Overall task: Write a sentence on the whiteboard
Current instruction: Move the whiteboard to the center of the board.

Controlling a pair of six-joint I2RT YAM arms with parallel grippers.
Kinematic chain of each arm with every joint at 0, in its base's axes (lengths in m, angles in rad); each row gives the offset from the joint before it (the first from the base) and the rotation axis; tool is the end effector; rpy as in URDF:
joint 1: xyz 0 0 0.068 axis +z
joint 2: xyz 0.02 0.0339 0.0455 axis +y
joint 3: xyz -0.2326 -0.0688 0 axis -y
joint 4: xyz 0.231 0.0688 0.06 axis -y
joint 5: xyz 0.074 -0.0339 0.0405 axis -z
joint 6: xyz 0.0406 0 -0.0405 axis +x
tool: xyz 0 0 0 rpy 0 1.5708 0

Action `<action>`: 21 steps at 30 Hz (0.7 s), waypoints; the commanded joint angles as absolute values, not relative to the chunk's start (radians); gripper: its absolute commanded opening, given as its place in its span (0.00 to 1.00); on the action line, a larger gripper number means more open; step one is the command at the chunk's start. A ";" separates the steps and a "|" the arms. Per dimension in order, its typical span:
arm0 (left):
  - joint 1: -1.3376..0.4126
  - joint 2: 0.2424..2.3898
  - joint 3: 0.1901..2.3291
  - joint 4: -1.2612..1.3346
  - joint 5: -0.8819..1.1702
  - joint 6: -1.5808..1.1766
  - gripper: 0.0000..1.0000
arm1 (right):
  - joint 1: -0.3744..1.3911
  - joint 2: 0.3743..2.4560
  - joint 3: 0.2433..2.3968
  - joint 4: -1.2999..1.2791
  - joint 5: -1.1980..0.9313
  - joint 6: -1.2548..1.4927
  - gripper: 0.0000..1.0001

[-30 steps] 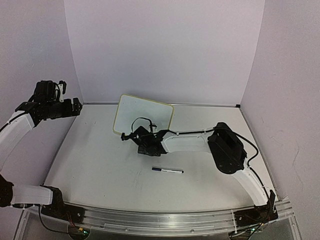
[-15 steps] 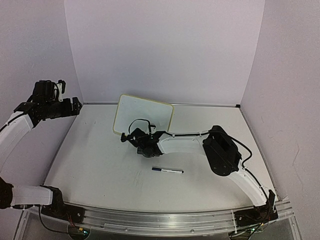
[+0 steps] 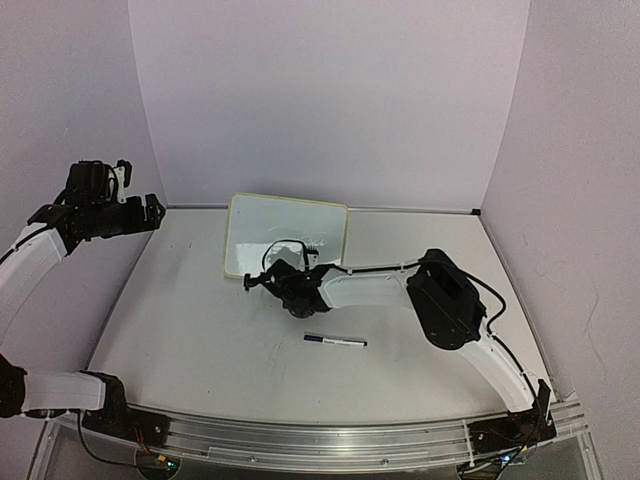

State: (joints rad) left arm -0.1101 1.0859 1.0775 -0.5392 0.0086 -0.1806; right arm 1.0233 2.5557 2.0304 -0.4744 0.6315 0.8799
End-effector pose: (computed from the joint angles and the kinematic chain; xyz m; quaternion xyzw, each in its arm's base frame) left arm 0.2394 -0.0268 0.3177 -0.0286 0.8715 -0.0746 0.4839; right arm 0.2815 0.4157 0.0884 0.0219 0.9160 0.0451 0.3980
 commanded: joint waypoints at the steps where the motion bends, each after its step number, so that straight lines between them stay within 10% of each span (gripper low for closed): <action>1: -0.108 1.083 1.071 -0.508 0.019 -0.179 0.99 | 1.015 2.462 1.918 -0.505 0.651 0.854 0.00; 21: -0.109 1.120 1.054 -0.486 0.047 -0.171 0.99 | 1.015 2.069 1.265 -0.211 0.642 0.534 0.00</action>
